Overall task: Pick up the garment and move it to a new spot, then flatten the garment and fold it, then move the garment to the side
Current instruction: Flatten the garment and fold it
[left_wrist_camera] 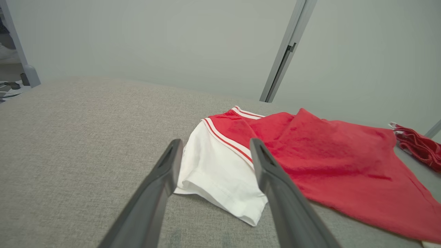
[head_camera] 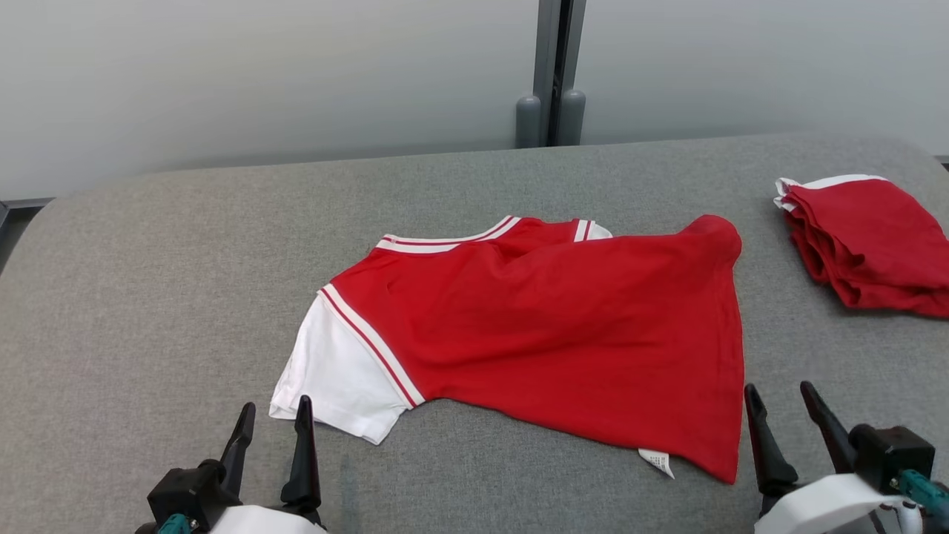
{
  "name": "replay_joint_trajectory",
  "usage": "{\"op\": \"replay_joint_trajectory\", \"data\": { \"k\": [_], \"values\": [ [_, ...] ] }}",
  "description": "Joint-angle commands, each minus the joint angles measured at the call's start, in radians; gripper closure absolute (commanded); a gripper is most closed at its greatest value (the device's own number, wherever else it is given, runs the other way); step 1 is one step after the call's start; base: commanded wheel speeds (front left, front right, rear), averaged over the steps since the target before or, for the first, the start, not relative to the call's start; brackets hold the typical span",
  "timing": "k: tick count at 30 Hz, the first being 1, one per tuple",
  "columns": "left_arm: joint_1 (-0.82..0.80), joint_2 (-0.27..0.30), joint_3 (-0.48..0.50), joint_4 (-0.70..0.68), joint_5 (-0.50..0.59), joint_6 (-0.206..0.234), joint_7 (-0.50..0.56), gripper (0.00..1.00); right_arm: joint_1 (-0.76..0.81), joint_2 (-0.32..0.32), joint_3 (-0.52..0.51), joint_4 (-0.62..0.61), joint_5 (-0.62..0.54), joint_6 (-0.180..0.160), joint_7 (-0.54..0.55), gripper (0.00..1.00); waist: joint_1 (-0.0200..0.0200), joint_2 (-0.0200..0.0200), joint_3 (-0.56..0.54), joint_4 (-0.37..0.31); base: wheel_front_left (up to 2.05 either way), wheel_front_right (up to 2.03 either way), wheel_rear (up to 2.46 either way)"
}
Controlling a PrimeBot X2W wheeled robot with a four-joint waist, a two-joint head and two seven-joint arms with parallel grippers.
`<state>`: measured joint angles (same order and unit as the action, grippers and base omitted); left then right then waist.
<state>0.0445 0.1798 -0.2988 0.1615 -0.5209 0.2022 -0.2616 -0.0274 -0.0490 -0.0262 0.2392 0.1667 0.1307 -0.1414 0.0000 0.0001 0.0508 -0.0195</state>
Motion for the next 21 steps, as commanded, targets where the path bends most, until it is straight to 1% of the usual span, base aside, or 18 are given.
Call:
{"op": "replay_joint_trajectory", "data": {
  "k": [1, 5, 10, 15, 21],
  "values": [
    [-0.02, 0.002, 0.007, 0.001, 0.006, -0.006, -0.005, 0.0, 0.025, -0.004, 0.001, -0.003, 0.006, 0.0, 0.011, 0.0, 0.0, -0.0001, 0.019, -0.007, 0.0, 0.0, 0.0],
    [-0.036, -0.006, 0.013, 0.008, 0.012, -0.015, -0.005, 0.0, 0.093, -0.004, 0.02, -0.003, 0.037, 0.0, 0.042, 0.0, 0.0, -0.0001, 0.044, -0.009, 0.0, 0.0, 0.0],
    [-0.05, -0.016, 0.023, 0.021, 0.017, -0.025, -0.005, 0.0, 0.137, -0.004, 0.048, 0.02, 0.075, 0.0, 0.06, 0.0, 0.0, -0.0001, 0.066, -0.012, 0.0, 0.0, 0.0],
    [-0.064, -0.022, 0.029, 0.032, 0.028, -0.041, -0.005, 0.0, 0.099, -0.004, 0.07, 0.068, 0.111, 0.0, 0.039, 0.0, 0.0, -0.0001, 0.08, -0.007, 0.0, 0.0, 0.0],
    [-0.078, -0.022, 0.035, 0.049, 0.037, -0.05, -0.005, 0.0, 0.048, -0.004, 0.079, 0.173, 0.147, 0.0, 0.001, 0.0, 0.0, -0.0001, 0.087, 0.022, 0.0, 0.0, 0.0]
  ]
}}
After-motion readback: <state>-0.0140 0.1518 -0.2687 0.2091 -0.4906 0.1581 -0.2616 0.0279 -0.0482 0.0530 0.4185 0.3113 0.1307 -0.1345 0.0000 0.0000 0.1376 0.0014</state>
